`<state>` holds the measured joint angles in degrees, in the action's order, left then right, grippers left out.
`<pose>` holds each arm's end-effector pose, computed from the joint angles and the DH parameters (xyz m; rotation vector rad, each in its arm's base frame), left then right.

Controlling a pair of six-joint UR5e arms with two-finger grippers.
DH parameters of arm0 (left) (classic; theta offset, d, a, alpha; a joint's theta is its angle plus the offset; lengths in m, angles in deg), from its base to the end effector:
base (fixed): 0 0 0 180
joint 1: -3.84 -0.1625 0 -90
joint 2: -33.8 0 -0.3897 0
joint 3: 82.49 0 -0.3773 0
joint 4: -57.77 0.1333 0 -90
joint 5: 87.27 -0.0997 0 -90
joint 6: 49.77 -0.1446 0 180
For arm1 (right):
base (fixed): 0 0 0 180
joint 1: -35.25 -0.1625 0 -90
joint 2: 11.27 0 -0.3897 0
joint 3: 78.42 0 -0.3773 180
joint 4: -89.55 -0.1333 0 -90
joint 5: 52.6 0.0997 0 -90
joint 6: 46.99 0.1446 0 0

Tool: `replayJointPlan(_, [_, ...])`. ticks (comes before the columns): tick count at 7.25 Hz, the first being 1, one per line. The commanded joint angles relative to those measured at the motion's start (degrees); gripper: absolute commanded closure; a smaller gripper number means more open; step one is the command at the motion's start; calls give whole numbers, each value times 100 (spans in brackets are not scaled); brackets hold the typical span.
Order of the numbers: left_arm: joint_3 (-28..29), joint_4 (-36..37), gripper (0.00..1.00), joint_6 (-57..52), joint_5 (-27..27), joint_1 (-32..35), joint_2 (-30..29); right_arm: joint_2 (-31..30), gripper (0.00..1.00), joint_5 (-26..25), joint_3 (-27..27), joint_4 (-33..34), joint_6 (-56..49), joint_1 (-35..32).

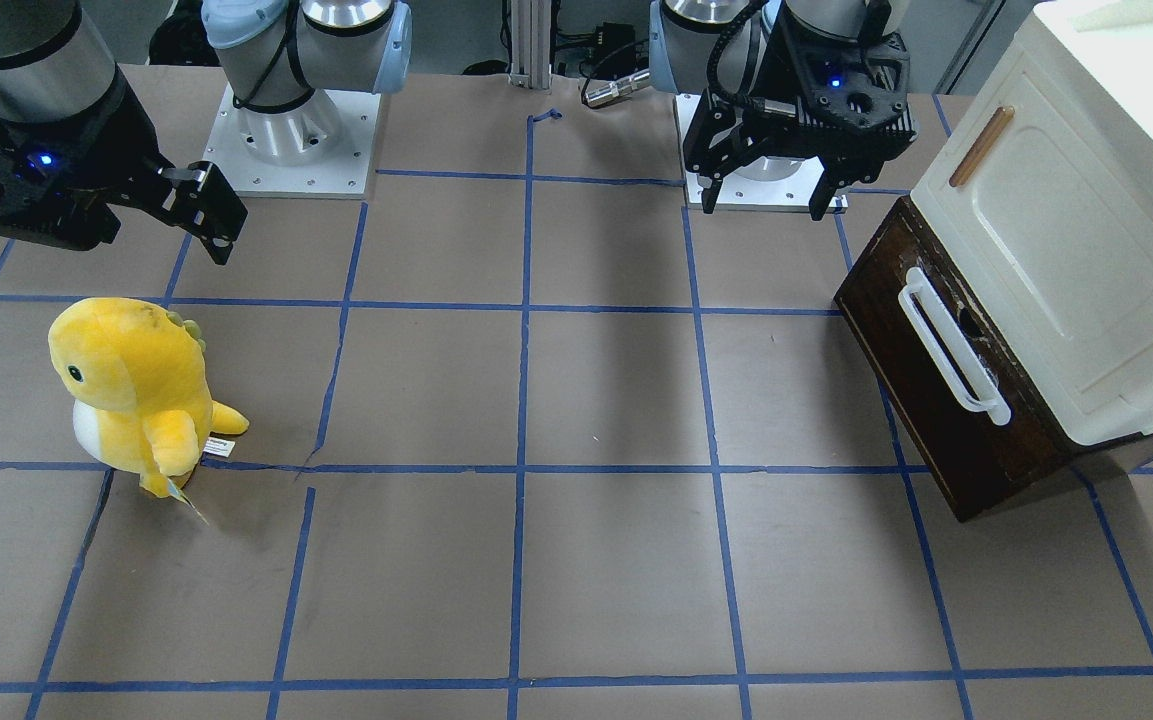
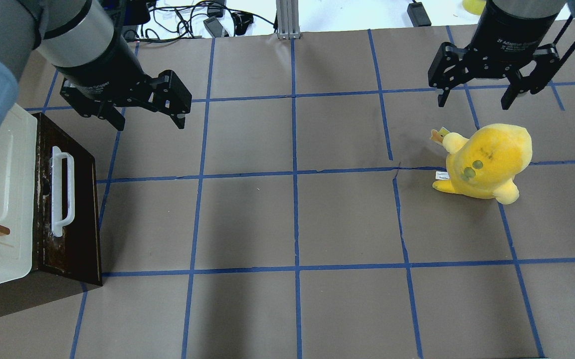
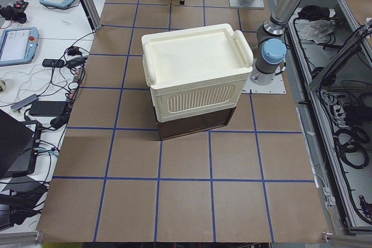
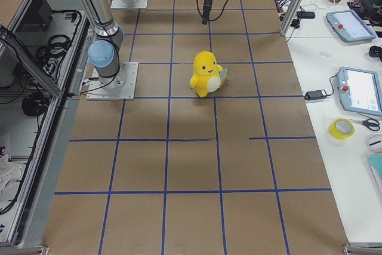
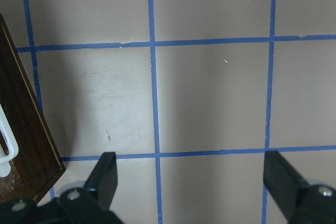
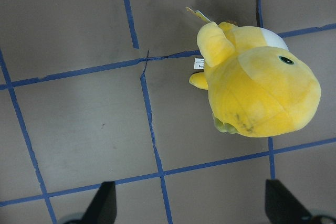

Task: Pull drawer sideways

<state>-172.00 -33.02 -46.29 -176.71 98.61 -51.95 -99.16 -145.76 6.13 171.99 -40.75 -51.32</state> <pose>-0.1722 -0.4438 0.4449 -0.0357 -3.1249 0.1064 0.0964 -0.4865 0.4226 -0.2567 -3.0720 -0.1115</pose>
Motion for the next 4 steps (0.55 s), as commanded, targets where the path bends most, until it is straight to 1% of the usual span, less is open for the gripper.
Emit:
replayJointPlan(1, [-14,0,0,-5,-3,6,-46,0,0,0,0,0,0,9])
replayJointPlan(4, [-14,61,0,-5,-3,6,-108,0,0,0,0,0,0,0])
